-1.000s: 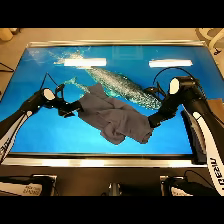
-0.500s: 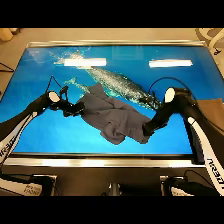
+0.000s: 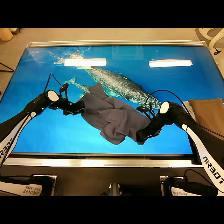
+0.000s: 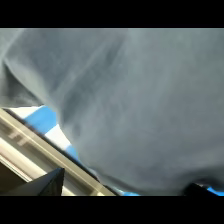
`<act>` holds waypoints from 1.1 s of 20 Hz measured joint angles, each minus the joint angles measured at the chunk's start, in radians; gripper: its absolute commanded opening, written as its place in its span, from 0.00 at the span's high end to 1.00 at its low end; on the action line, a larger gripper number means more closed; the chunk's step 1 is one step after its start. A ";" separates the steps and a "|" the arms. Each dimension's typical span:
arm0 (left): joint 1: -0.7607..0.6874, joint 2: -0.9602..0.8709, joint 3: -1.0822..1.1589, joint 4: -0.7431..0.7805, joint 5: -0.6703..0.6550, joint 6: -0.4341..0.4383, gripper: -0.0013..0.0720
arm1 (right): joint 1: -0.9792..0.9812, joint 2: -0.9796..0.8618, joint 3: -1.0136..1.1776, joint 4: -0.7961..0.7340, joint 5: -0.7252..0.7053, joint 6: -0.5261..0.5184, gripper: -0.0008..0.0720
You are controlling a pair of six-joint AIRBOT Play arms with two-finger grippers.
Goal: Fold the shirts.
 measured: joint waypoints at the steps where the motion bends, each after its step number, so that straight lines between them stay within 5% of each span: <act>1: -0.003 0.004 0.000 0.000 0.001 0.005 0.95 | 0.000 -0.014 -0.003 0.022 -0.006 0.002 0.22; 2: -0.005 0.008 0.000 0.000 0.001 0.010 0.95 | 0.000 -0.025 -0.006 0.042 -0.014 0.004 0.30; 3: -0.007 0.014 0.000 0.000 0.000 0.014 0.95 | 0.001 -0.031 -0.006 0.053 -0.028 0.004 0.82; 4: -0.008 0.019 0.000 0.000 0.001 0.018 0.95 | 0.001 -0.039 -0.007 0.053 -0.066 0.002 0.96; 14: 0.016 0.278 0.181 0.127 -0.002 0.084 0.95 | -0.002 0.212 0.266 -0.068 -0.051 -0.056 0.96; 22: 0.119 0.673 0.589 0.319 0.154 0.027 0.95 | -0.003 0.625 0.725 -0.496 -0.169 0.007 0.96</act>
